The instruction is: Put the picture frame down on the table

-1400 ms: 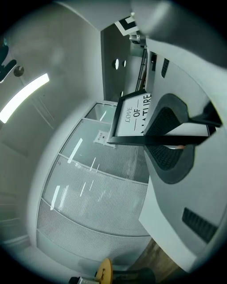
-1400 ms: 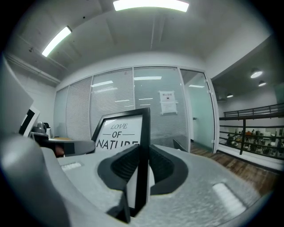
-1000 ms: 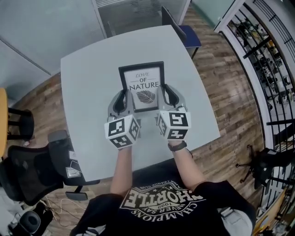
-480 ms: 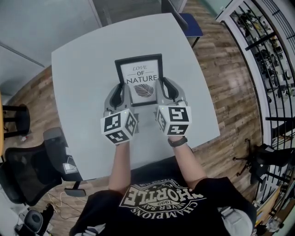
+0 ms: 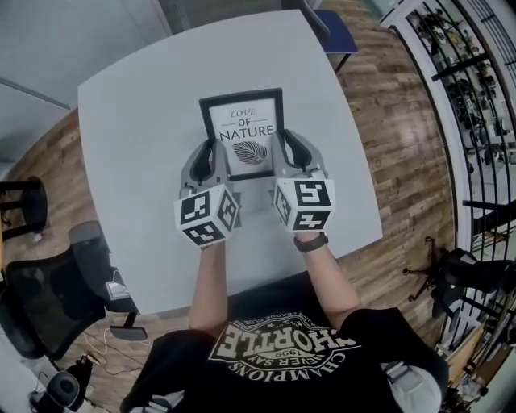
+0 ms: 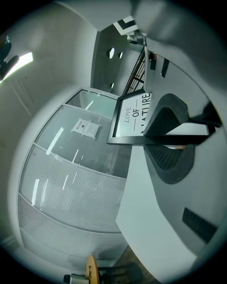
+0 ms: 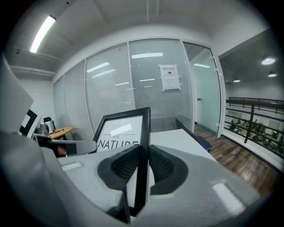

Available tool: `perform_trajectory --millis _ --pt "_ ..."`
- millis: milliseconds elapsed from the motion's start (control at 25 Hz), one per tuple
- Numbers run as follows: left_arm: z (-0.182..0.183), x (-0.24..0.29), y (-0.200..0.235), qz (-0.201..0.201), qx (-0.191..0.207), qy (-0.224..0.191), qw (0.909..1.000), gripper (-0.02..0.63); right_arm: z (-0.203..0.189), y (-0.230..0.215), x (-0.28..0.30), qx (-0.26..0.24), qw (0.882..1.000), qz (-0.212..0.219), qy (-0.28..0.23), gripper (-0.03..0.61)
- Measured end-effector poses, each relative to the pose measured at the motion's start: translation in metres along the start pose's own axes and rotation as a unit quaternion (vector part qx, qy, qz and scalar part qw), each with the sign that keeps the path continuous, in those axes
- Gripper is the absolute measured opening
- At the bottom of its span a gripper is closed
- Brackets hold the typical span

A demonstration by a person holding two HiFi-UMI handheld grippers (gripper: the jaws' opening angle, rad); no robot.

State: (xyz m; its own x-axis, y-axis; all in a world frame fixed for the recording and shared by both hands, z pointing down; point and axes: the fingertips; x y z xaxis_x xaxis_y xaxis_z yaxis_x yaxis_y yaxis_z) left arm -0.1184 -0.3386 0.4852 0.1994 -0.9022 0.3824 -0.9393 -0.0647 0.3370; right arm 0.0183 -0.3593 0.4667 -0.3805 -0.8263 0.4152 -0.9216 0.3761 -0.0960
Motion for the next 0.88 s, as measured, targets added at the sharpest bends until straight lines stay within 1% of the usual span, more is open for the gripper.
perform_trajectory --millis 360,880 --pt "-0.023 0.045 0.013 0.008 -0.009 0.028 0.9995 0.071 -0.024 -0.019 0.044 0.007 0.999 0.002 0.031 0.064" --pt "-0.063 0.104 0.032 0.015 -0.013 0.077 0.9968 0.069 -0.069 -0.044 0.101 0.023 0.997 -0.003 0.079 0.064"
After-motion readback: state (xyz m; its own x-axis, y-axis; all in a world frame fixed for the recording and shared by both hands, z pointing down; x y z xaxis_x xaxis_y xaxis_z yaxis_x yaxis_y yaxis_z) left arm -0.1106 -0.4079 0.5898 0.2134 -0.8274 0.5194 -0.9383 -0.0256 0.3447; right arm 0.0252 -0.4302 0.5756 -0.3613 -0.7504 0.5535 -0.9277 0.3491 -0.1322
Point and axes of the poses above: the fingertips, and each gripper's own axes: x forward along the fingers, y to its left, z out of its top, and after that the axes turned 2 degrees about y, right-handed
